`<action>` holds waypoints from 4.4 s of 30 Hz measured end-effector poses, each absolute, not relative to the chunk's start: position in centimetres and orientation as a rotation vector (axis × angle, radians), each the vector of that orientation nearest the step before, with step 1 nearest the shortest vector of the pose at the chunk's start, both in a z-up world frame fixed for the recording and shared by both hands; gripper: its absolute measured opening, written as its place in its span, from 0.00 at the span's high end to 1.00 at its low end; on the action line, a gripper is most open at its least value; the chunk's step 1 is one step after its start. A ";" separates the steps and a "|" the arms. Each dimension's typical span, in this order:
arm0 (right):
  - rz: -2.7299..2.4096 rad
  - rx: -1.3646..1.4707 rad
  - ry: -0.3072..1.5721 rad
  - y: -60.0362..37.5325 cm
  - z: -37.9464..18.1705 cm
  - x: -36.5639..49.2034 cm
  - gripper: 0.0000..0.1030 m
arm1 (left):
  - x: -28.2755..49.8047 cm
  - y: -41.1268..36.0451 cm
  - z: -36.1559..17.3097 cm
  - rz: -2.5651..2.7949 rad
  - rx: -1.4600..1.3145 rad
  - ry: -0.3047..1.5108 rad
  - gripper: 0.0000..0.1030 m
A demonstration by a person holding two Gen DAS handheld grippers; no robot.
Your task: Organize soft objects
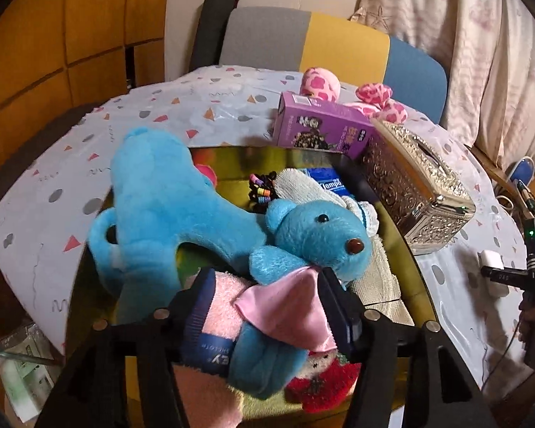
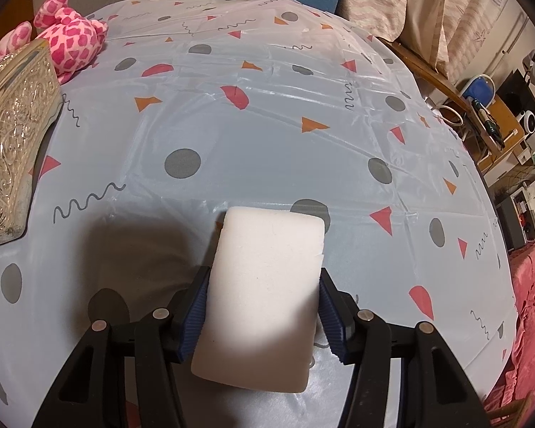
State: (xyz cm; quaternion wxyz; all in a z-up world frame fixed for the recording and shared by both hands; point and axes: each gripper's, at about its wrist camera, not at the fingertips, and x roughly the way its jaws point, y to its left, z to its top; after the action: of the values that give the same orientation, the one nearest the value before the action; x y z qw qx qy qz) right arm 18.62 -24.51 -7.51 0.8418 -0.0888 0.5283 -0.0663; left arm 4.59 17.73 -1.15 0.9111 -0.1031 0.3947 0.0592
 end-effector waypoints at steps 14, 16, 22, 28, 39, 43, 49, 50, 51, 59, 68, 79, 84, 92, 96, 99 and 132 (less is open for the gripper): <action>-0.005 -0.104 1.193 -21.5 -7.1 16.5 0.45 | 1.6 17.6 2.3 0.151 -0.201 0.701 0.27; 0.025 -0.078 1.205 -20.7 -7.2 15.8 0.45 | 1.4 17.6 2.4 0.153 -0.202 0.697 0.26; 0.092 -0.077 1.183 -17.7 -7.1 13.1 0.45 | 0.9 17.8 2.4 0.165 -0.209 0.690 0.20; 0.162 -0.023 1.128 -15.3 -5.6 10.9 0.46 | 0.3 18.5 2.2 0.184 -0.229 0.694 0.12; 0.521 -0.093 0.960 -1.7 1.2 6.8 0.46 | -0.9 22.2 2.5 0.299 -0.291 0.676 0.00; 0.567 -0.178 0.986 2.3 -0.7 7.0 0.46 | -1.3 23.2 2.3 0.330 -0.302 0.681 0.00; 0.568 -0.288 1.034 5.1 -3.2 6.9 0.44 | -1.1 23.3 2.2 0.364 -0.285 0.696 0.00; 0.562 -0.298 1.030 5.1 -3.3 6.9 0.43 | -1.1 23.2 2.2 0.362 -0.279 0.691 0.00; 0.564 -0.299 1.026 5.0 -3.4 6.9 0.41 | -1.1 23.0 2.3 0.362 -0.272 0.686 0.00; 0.604 -0.241 0.977 3.2 -2.8 5.7 0.27 | -1.0 21.5 3.0 0.337 -0.260 0.673 0.00; 0.462 -0.086 0.837 -1.9 -0.1 3.5 0.25 | -0.9 18.5 2.9 0.306 -0.207 0.691 0.00; 0.245 -0.036 0.757 -6.4 0.5 2.9 0.25 | -1.6 13.4 2.9 0.220 -0.151 0.675 0.00; 0.234 -0.032 0.757 -6.9 0.3 2.9 0.25 | -1.5 12.0 2.7 0.215 -0.108 0.681 0.00; 0.239 -0.034 0.756 -6.7 0.3 2.8 0.25 | -1.6 11.9 2.6 0.221 -0.105 0.686 0.00; 0.240 -0.040 0.752 -6.6 0.4 2.7 0.25 | -1.7 12.0 2.6 0.220 -0.108 0.686 0.00; 0.239 -0.043 0.752 -6.5 0.4 2.6 0.25 | -1.6 12.0 2.6 0.220 -0.110 0.688 0.00; 0.245 -0.049 0.758 -6.2 0.3 2.5 0.25 | -1.7 12.2 2.3 0.222 -0.123 0.700 0.00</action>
State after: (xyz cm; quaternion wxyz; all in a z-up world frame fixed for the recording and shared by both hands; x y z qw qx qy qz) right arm 2.45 -6.19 0.35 0.9215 -0.0239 0.3689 0.1192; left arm -1.73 12.19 2.27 0.9315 -0.0602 0.3419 0.1085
